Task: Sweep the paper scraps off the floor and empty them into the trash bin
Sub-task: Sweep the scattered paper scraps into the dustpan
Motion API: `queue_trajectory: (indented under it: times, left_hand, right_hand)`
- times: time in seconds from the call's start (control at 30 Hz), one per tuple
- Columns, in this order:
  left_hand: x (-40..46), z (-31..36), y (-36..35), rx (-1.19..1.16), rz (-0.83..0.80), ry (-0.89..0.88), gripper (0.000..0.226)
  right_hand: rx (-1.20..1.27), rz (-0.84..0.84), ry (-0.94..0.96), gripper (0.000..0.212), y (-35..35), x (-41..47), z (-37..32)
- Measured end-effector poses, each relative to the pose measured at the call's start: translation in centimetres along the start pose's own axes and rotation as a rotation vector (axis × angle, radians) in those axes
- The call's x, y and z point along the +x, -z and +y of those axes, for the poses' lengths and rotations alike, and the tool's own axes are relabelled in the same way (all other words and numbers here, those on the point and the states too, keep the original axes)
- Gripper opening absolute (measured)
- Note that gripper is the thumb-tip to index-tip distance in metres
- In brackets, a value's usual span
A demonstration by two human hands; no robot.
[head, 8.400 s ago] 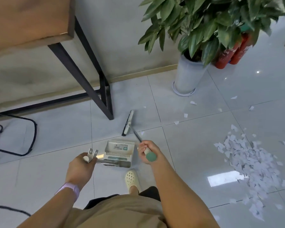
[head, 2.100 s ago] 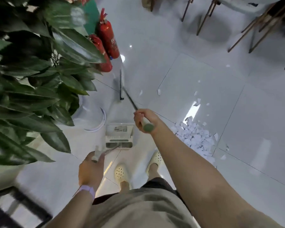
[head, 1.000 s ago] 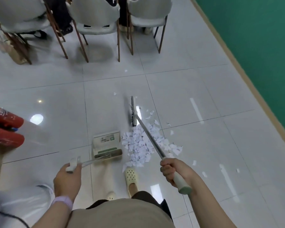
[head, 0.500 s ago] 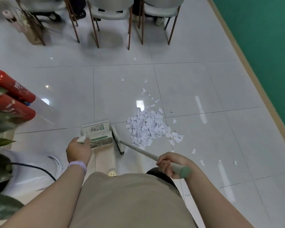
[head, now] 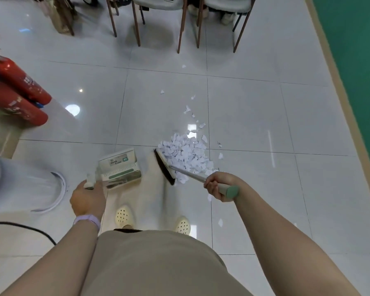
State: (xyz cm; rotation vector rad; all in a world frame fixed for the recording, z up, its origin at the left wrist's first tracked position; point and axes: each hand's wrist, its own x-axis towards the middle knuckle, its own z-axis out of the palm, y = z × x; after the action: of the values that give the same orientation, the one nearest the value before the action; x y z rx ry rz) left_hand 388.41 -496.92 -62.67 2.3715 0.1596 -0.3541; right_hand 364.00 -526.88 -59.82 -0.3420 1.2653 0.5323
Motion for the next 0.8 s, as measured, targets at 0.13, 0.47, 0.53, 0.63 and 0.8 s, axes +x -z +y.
queue_trajectory:
  times: [0.13,0.47,0.53,0.63,0.8]
  left_hand:
    - [-2.9,0.4,-0.7,-0.004,0.003,0.014,0.027]
    - [-5.2,1.9,-1.3,0.083,-0.097,-0.059,0.028]
    - [-5.1,2.2,-1.5,0.102,-0.116,-0.081,0.027]
    - [-5.2,2.5,-2.2,0.115,-0.135,-0.086,0.025]
    - [-6.5,3.1,-3.3,0.138,-0.209,-0.111,0.025]
  right_hand:
    - [-0.043,0.088,0.117,0.028,2.8,-0.1,-1.0]
    - [-0.22,0.201,0.31,0.015,3.8,-3.2,1.3]
    - [-0.266,0.22,0.294,0.015,4.9,-5.1,1.7]
    - [-0.404,0.257,0.212,0.019,6.4,-7.7,1.9]
    - [-0.547,0.247,-0.036,0.031,8.9,-10.1,0.2]
